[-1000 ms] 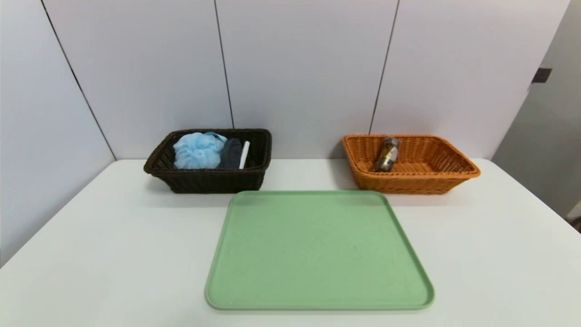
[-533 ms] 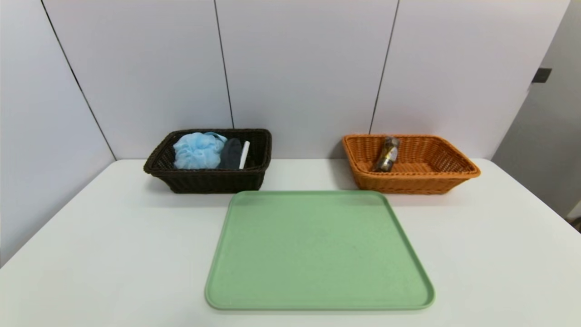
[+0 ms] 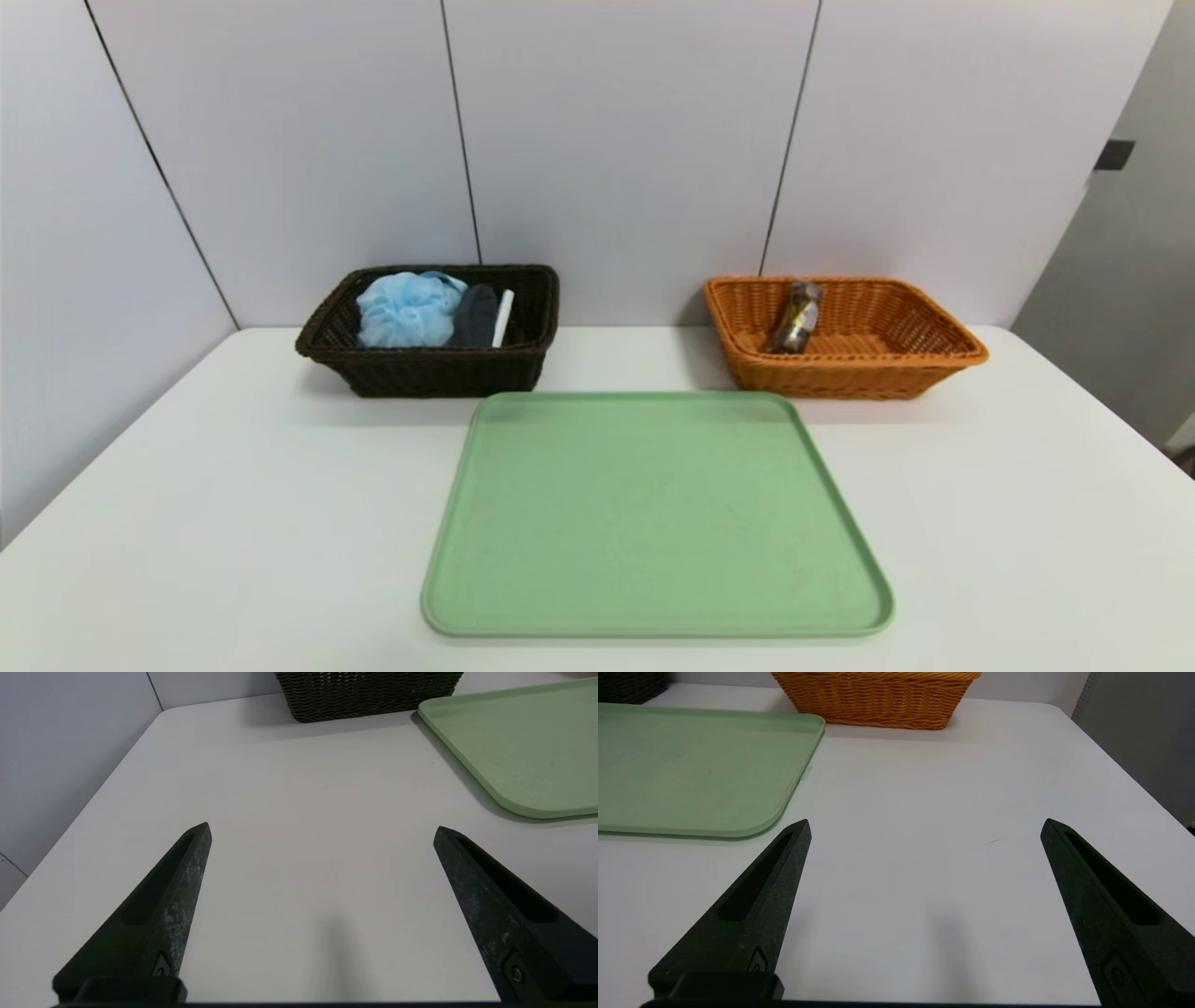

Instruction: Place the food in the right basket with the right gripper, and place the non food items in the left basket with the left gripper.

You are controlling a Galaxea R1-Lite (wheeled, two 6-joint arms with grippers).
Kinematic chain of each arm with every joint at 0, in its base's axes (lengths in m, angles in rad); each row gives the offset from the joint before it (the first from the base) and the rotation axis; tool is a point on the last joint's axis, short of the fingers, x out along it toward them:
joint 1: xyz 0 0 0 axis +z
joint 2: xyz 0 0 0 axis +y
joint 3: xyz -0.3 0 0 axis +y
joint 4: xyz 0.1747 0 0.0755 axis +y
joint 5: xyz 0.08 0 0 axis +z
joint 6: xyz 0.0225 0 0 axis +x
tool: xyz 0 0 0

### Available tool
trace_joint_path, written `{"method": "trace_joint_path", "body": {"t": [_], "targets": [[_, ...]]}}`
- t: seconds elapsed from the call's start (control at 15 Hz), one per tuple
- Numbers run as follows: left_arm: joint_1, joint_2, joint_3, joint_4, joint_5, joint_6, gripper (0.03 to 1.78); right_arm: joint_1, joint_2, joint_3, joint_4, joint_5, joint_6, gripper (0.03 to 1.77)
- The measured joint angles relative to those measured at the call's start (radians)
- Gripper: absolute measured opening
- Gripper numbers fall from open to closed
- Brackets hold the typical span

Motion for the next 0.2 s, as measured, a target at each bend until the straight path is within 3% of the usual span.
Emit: {"method": "trace_joint_path", "body": {"t": [0.2], "targets": [[0.000,0.000,0.000,0.000,0.000,0.001,1.69,-0.001,0.000,0.000,-0.003,-0.005,0.024,1.70]]}}
